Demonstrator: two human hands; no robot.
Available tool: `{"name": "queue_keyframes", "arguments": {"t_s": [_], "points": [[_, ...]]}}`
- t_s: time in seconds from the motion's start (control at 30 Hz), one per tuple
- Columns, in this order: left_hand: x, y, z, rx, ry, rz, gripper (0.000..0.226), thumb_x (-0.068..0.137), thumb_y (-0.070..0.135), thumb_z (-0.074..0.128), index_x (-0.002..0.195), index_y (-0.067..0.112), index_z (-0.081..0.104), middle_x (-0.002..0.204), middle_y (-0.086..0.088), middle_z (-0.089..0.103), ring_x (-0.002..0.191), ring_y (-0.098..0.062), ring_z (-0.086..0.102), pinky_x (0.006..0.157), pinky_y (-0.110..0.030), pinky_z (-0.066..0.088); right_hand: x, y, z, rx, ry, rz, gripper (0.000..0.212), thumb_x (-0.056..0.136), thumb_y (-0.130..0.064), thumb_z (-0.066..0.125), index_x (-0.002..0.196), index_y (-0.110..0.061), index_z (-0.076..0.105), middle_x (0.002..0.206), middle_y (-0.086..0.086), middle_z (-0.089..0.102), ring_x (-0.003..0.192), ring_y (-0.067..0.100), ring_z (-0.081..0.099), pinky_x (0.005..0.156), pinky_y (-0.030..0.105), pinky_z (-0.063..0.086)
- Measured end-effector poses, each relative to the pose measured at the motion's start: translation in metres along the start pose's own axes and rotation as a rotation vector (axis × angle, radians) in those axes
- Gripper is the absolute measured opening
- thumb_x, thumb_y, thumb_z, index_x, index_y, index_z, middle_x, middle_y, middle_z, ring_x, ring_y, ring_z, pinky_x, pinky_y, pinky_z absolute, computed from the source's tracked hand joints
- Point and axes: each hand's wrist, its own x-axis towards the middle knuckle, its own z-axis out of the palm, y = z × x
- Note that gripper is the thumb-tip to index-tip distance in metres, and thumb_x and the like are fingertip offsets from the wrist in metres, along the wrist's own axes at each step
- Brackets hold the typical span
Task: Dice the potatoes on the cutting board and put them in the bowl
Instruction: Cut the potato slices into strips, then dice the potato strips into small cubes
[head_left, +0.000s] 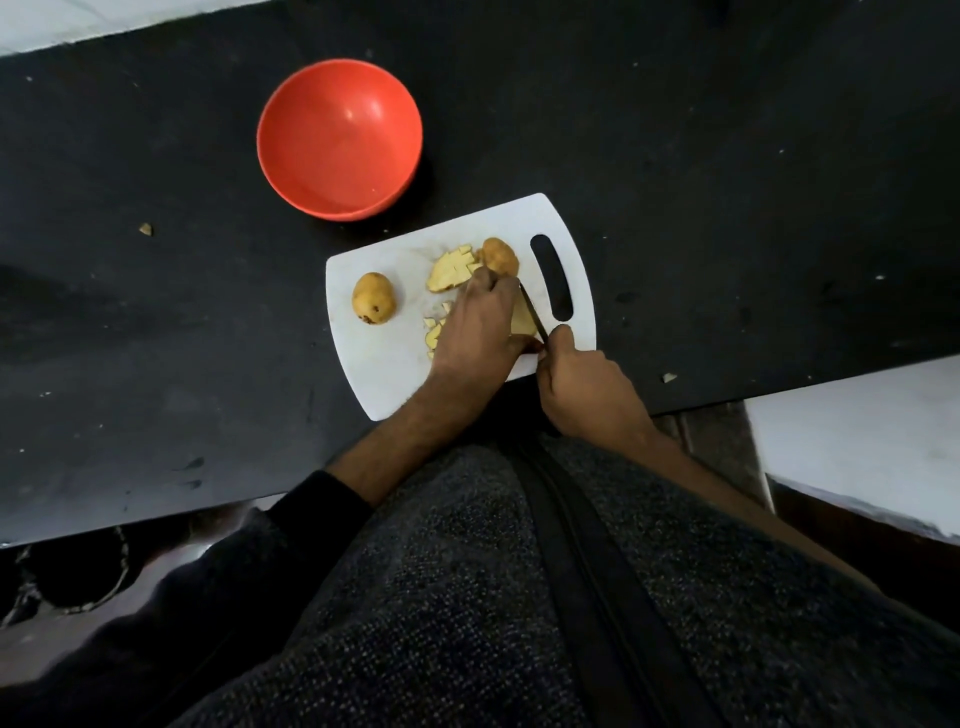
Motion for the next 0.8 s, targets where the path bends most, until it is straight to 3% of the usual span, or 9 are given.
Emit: {"name": "queue_keyframes", "arguments": {"t_s": [0.2, 0.4, 0.57, 0.8], "points": [[-0.001, -0.002, 0.002, -0.015, 0.041, -0.001, 0.047, 0.081, 0.014, 0.080, 0.124, 0.004, 0.063, 0.126, -0.017, 0.058, 0.115, -0.032, 0.055, 0.095, -0.041, 0.049, 0.000, -0.005, -0.001, -0.027, -0.034, 0.009, 0.009, 0.103, -0.021, 0.035, 0.105, -0.014, 0.032, 0.085, 0.014, 0.059, 0.082, 0.042, 0.063, 0.061, 0.038, 0.033], [0.000, 0.001, 0.002, 0.040, 0.070, 0.013, 0.034, 0.083, 0.011, 0.078, 0.113, 0.002, 0.066, 0.124, -0.017, 0.059, 0.109, -0.032, 0.059, 0.087, -0.040, 0.051, 0.000, -0.009, 0.001, -0.134, -0.100, 0.013, 0.035, 0.097, -0.010, 0.036, 0.131, -0.008, 0.029, 0.103, 0.018, 0.065, 0.092, 0.042, 0.063, 0.067, 0.042, 0.036], [0.006, -0.002, 0.003, 0.012, 0.034, -0.005, 0.034, 0.086, 0.009, 0.074, 0.119, 0.004, 0.067, 0.132, -0.016, 0.054, 0.114, -0.030, 0.057, 0.091, -0.030, 0.046, 0.003, -0.016, -0.003, -0.062, -0.140, 0.041, 0.032, 0.097, -0.011, 0.036, 0.128, -0.008, 0.029, 0.105, 0.020, 0.064, 0.094, 0.042, 0.063, 0.069, 0.043, 0.037], [0.008, -0.004, 0.002, 0.025, -0.004, 0.027, 0.021, 0.087, 0.007, 0.072, 0.107, 0.004, 0.072, 0.127, -0.018, 0.054, 0.108, -0.031, 0.059, 0.089, -0.035, 0.050, 0.011, -0.015, -0.006, -0.037, -0.163, 0.082, 0.021, 0.096, -0.014, 0.040, 0.116, -0.012, 0.032, 0.104, 0.017, 0.062, 0.093, 0.039, 0.062, 0.069, 0.043, 0.038]]}}
